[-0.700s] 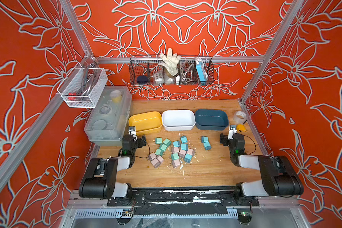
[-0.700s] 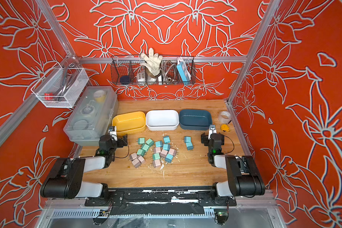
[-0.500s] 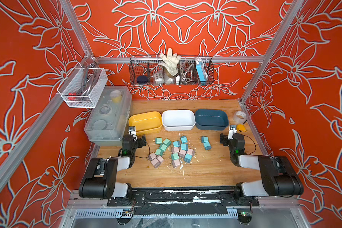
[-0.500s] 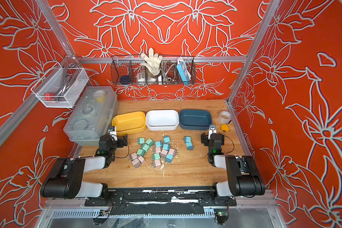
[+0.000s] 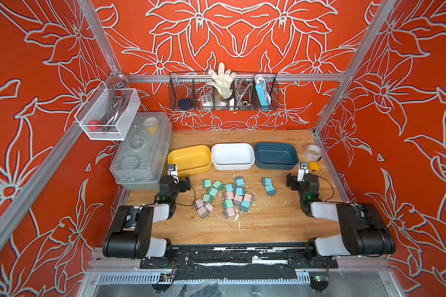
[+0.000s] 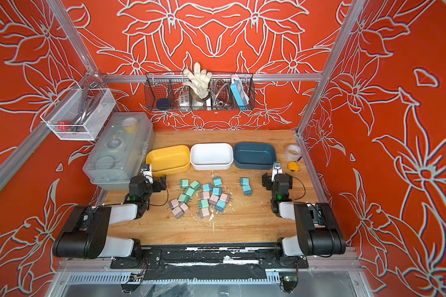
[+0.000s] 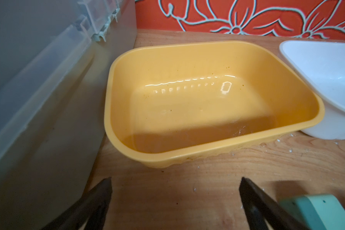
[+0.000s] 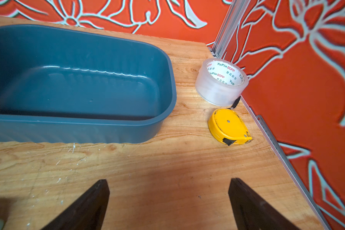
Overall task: Place the plugs by color into the storage box
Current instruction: Pick up the plug from the center of the board.
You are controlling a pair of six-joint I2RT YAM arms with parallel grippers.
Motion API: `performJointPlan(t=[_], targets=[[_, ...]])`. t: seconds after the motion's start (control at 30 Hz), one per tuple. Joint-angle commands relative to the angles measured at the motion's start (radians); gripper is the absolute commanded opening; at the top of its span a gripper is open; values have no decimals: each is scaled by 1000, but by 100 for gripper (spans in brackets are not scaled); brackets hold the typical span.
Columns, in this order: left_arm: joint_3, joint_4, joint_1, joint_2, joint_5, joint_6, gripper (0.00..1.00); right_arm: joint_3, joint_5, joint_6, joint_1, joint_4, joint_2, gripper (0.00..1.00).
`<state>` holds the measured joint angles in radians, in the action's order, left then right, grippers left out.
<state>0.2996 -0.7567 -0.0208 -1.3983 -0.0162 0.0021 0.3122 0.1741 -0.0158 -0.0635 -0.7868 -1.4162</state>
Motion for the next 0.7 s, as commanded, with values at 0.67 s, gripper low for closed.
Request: performJointPlan(t=[0.67], targets=[[15, -9, -8, -11, 14, -4, 99, 14, -9, 10, -1, -7, 0, 99]])
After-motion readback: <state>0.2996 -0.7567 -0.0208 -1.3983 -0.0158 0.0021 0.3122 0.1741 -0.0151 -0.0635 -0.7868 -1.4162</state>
